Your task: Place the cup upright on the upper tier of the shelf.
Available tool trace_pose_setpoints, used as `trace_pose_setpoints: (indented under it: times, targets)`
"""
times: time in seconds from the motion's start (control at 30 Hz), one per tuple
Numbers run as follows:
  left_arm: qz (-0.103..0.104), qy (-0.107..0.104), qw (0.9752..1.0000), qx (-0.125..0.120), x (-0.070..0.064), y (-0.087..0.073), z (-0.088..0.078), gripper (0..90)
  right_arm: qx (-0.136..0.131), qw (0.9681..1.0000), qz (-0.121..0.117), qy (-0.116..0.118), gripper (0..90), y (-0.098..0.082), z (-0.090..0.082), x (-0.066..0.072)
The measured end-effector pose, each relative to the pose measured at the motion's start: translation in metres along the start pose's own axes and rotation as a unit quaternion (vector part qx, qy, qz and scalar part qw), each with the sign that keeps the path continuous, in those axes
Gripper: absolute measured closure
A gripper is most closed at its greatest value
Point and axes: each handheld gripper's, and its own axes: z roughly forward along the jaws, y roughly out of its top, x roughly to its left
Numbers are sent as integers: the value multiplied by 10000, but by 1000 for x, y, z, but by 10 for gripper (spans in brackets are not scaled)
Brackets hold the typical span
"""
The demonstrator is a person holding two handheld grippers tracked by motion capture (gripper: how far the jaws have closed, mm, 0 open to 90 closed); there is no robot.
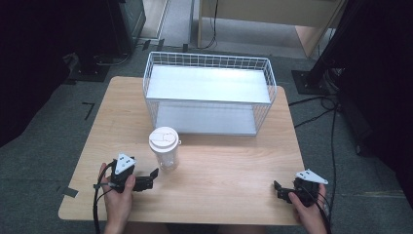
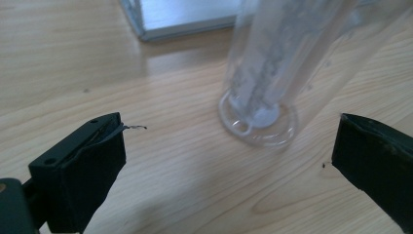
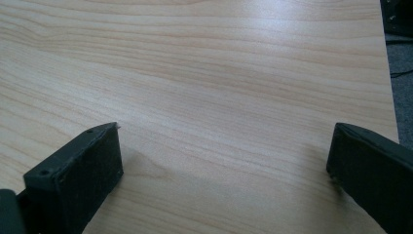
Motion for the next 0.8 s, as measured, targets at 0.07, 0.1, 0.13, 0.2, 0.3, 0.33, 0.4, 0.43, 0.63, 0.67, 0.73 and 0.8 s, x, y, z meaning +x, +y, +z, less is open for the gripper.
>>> trace_pose_setpoints:
  times: [0.07, 0.1, 0.13, 0.2, 0.3, 0.33, 0.4, 0.43, 0.63, 0.67, 0.73, 0.8]
  targets:
    - [6, -68, 10000, -33, -5, 2, 2, 0, 0, 10000, 0, 0, 0, 0, 0, 0]
    - [36, -162, 9999, -6, -10, 4, 6, 0, 0, 10000, -2, 2, 0, 0, 0, 0]
    - [36, -162, 9999, -6, -10, 4, 6, 0, 0, 10000, -2, 2, 0, 0, 0, 0]
    - [53, -173, 9998, -49, -16, 6, 10, 0, -2, 10000, 1, 5, 0, 0, 0, 0]
    - [89, -41, 9996, -255, -26, 10, 14, 0, -2, 10000, 4, 5, 0, 0, 0, 0]
    - [89, -41, 9996, -255, -26, 10, 14, 0, -2, 10000, 4, 5, 0, 0, 0, 0]
    - [79, -79, 9991, -408, -29, 13, 16, 0, -5, 10000, 13, 8, 0, 0, 0, 0]
    - [83, -117, 9988, -468, -31, 15, 17, 0, -6, 10000, 15, 10, 0, 0, 0, 0]
    - [130, 43, 9977, -665, -42, 24, 25, 0, -3, 10000, -62, 73, 0, 0, 0, 0]
    - [120, 88, 9973, -714, -43, 25, 26, 0, -3, 10000, -57, 75, 0, 0, 0, 0]
    - [86, 161, 9968, -784, -44, 28, 28, 0, -4, 10000, -58, 74, 0, 0, 0, 0]
    - [44, 232, 9961, -848, -44, 31, 30, 0, -3, 10000, -62, 72, 0, 0, 0, 0]
